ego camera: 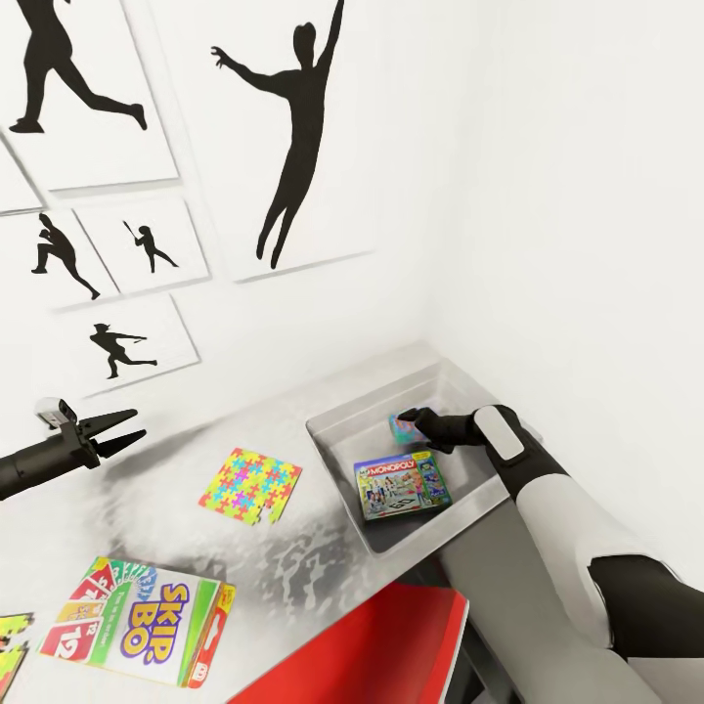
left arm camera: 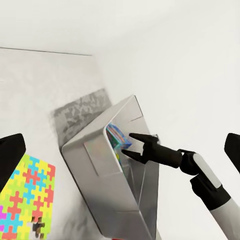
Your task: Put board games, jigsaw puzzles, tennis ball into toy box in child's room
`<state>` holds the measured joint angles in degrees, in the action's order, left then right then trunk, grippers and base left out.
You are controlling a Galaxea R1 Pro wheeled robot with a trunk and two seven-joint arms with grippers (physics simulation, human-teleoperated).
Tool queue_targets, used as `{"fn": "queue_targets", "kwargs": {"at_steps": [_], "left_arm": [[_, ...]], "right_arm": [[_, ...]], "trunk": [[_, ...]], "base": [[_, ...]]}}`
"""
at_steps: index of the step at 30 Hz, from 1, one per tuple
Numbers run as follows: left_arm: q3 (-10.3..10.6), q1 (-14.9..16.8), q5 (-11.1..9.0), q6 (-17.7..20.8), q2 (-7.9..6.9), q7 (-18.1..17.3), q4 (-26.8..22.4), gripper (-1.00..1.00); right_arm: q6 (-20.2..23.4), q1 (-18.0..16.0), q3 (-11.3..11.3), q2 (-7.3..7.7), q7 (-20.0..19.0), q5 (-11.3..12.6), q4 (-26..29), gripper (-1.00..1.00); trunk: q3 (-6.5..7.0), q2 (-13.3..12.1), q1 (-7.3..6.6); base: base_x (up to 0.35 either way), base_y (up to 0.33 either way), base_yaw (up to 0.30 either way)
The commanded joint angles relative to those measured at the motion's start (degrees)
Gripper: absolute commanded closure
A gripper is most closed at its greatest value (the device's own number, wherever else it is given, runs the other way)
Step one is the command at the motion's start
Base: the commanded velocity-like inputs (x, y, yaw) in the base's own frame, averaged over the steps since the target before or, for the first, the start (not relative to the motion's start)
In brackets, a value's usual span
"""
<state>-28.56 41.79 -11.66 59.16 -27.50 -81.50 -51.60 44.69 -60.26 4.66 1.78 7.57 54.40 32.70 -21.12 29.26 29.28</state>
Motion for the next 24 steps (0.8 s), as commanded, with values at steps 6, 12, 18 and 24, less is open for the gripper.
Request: {"fn": "queue_targets", "kwargs": {"at_steps": [6,12,18,24], "left_arm": [[-0.1,0.0,0.0,0.6,-0.01,-0.2,0.0,-1.0],[-0.1,0.0,0.0,0.6,-0.01,-0.2,0.0,-1.0],[-0.1,0.0,0.0,0.6,-0.01,-0.2,0.0,-1.0],[-0.2,0.0,0.0,0.6,-0.01,-0.2,0.0,-1.0]], "right_arm": [[0.2,0.0,0.3,0.16,0.5,0.6,0.2,-1.0],[0.5,-0.3,0.3,0.22,0.8,0.6,0.2,-1.0],[1.3,-0.6,0.3,0.36,0.9,0.6,0.2,-1.0],[2.5,-0.6,0.3,0.92,0.9,0.6,1.8,-1.0]], "trunk": [[-0.09,0.1,0.02],[-0.09,0.1,0.02],[-0.09,0.1,0.02],[-0.09,0.1,0.02]], "base": [[0.0,0.0,0.0],[0.0,0.0,0.0],[0.0,0.0,0.0],[0.0,0.0,0.0]]}}
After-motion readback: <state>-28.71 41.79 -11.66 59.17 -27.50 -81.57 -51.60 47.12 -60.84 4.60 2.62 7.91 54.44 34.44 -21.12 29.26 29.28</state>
